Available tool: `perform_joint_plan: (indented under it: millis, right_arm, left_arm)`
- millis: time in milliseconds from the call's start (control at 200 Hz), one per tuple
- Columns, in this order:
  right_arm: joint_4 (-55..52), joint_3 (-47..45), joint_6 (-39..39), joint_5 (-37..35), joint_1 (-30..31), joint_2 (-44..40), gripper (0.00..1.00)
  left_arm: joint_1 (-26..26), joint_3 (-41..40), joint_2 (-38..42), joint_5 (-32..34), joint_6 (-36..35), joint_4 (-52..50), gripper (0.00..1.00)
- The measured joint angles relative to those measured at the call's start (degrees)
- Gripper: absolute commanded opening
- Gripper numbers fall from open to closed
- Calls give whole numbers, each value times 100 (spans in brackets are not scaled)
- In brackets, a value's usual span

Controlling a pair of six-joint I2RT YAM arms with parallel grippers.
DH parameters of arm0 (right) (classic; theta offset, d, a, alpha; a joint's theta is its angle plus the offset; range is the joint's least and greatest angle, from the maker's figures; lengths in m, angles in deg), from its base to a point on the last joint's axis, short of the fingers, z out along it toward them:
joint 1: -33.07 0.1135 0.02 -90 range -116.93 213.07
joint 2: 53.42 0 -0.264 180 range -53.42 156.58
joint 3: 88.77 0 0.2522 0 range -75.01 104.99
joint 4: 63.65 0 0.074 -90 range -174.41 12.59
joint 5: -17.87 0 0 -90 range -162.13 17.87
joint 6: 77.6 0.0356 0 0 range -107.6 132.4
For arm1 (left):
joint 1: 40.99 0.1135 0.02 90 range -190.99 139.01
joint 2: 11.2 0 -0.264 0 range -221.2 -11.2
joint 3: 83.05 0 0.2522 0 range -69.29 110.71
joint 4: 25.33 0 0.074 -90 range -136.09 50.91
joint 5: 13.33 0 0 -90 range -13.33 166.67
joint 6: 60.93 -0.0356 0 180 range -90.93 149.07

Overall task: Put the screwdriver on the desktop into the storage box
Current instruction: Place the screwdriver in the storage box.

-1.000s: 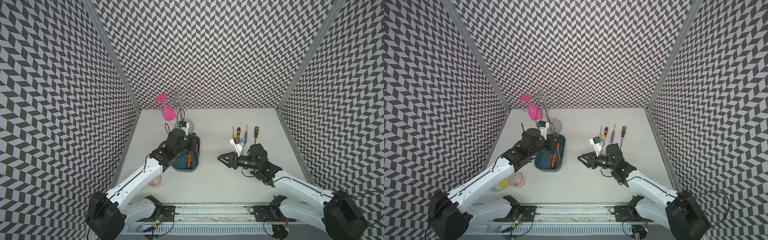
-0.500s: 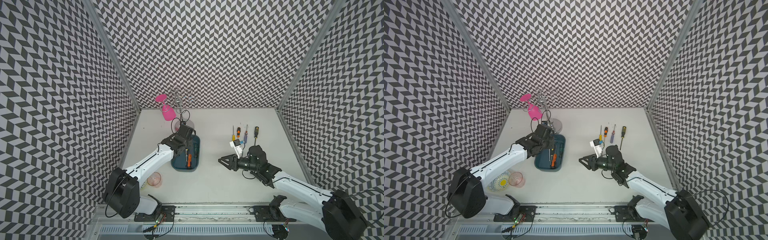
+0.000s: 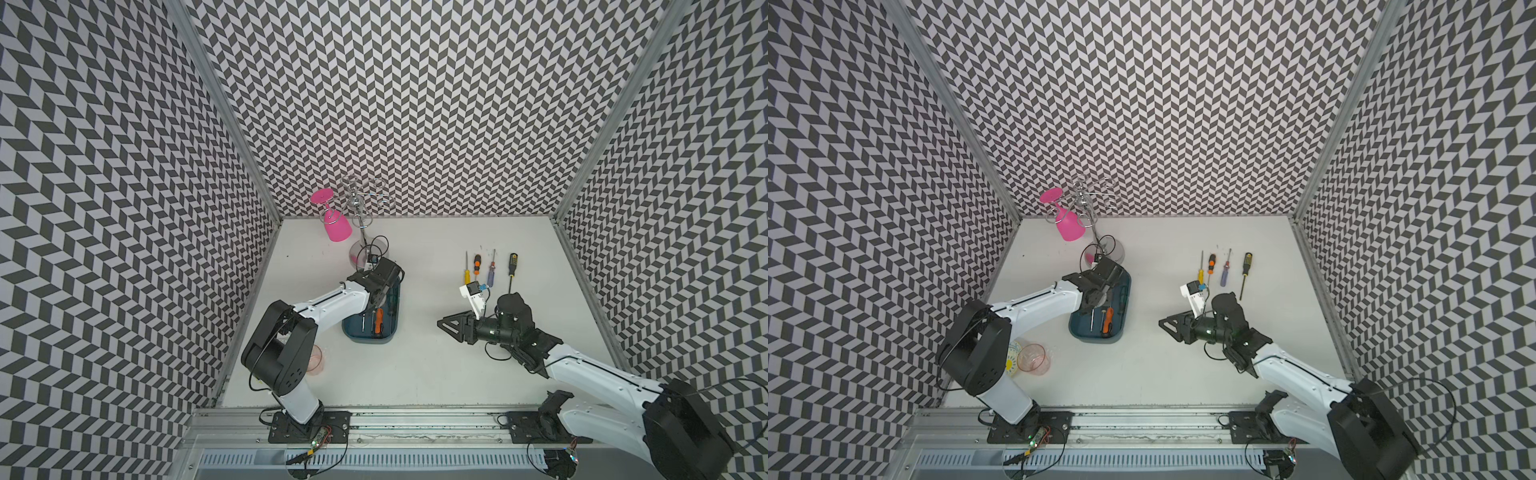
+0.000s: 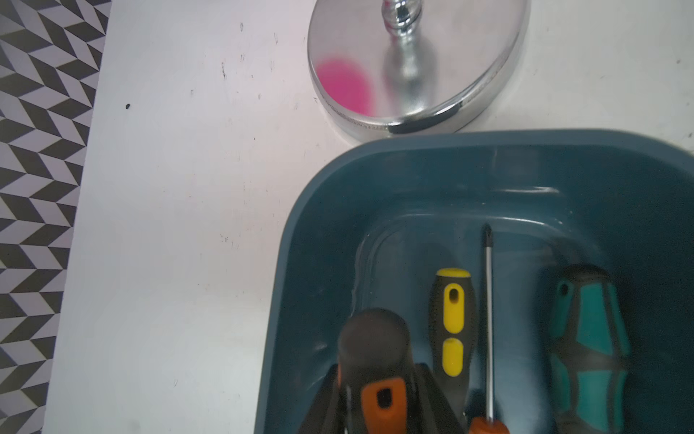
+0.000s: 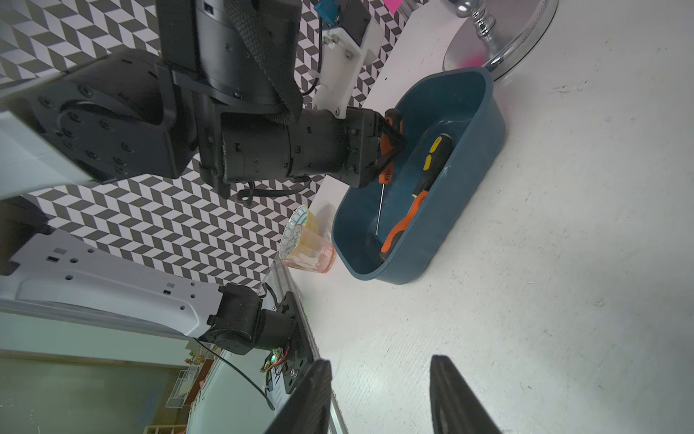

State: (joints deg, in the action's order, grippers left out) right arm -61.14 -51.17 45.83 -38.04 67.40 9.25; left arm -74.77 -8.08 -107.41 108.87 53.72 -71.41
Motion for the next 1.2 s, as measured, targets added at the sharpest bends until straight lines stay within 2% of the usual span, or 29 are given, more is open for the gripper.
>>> perform_joint_plan:
  millis: [370, 486, 621, 736, 1016, 1201]
  right_arm:
    - [2, -46, 2, 0, 0, 0, 46]
    - [2, -50, 2, 0, 0, 0, 46]
    - [2, -55, 0, 0, 0, 0, 46]
    - [0, -55, 2, -2, 0, 0, 46]
    - [-94, -48, -9, -55, 0, 0, 46]
    - [-402, 98, -83, -254, 0, 0, 47]
  left_arm:
    - [-48, 140, -483, 199, 162, -7, 12]
    - [-48, 140, -557, 208, 203, -7, 26]
    - [-48, 140, -588, 203, 221, -2, 31]
    - [-48, 140, -597, 195, 247, 7, 44]
    - [-72, 151, -525, 157, 350, 7, 46]
    - [-160, 149, -42, -7, 354, 4, 47]
